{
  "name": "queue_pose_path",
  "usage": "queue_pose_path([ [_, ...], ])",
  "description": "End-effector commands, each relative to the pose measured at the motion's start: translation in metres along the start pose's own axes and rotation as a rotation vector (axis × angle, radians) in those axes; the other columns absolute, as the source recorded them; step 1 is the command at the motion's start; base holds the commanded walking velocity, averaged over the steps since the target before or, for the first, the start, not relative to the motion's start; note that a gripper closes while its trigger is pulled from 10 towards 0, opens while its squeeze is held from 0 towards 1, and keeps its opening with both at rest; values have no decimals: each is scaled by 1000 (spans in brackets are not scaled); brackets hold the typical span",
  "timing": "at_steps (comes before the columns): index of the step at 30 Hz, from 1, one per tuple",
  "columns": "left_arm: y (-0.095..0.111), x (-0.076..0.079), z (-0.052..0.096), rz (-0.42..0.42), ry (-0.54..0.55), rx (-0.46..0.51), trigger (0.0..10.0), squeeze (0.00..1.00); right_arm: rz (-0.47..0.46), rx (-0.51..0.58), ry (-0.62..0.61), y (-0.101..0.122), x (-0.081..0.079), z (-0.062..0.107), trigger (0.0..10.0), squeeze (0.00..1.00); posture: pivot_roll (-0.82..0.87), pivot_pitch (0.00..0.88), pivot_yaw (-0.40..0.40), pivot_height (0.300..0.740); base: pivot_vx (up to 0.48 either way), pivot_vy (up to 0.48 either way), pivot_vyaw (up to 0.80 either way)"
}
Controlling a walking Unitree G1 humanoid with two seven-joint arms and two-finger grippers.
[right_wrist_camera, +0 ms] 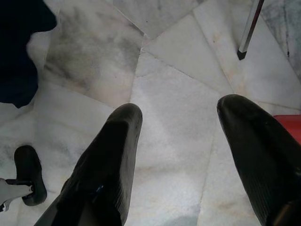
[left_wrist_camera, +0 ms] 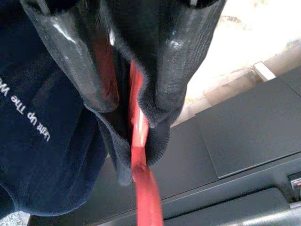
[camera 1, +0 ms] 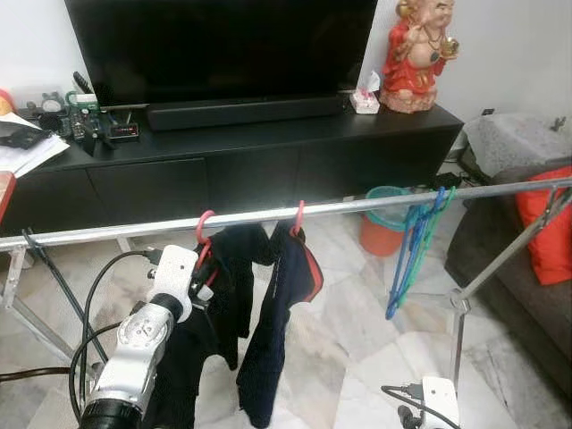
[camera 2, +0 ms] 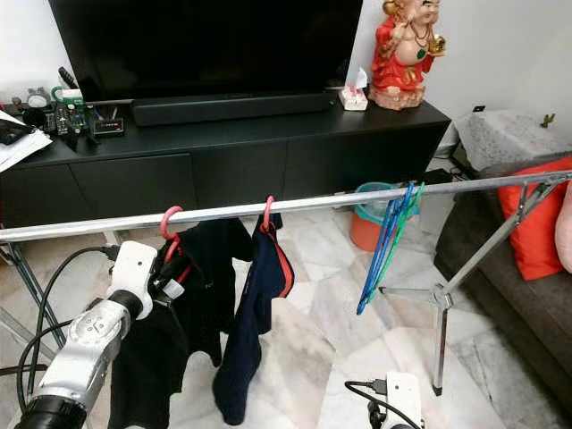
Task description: Hang hanger
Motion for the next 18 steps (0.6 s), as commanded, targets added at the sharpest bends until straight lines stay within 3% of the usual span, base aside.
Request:
queue_pose_path([
  [1, 5, -1, 2, 12, 3, 29, 10000, 1000, 4, -4, -12, 1, 6, 0, 10000, 0, 87, 0, -105, 740, 0, 0, 0],
  [8, 14, -4, 17, 31, -8, 71, 10000, 1000, 10, -6, -12, 1, 7, 0, 10000, 0, 94, 0, -115, 740, 0, 0, 0],
  [9, 20, -7, 27, 45, -5, 102, 10000, 1000, 12, -6, -12, 1, 7, 0, 10000, 0, 97, 0, -117, 740, 0, 0, 0],
  [16, 27, -11, 56, 38, 14, 138, 10000, 1000, 14, -5, -13, 2, 8, 0, 10000, 0, 104, 0, -118, 740, 0, 0, 0],
  [18, 26, -11, 58, 38, 16, 136, 10000, 1000, 14, -5, -13, 2, 8, 0, 10000, 0, 104, 0, -118, 740, 0, 0, 0],
])
Point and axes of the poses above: a point about 5 cm out from each wrist's last joint towards the gripper, its own z axis pointing back from the gripper into the wrist, its own y axis along the axis of the wrist's last joint, x = y × z, the point moved 4 cm from there along -z, pointing out of the wrist towards the gripper, and after that the axes turned 14 degrees about -z, right-handed, at the moved point
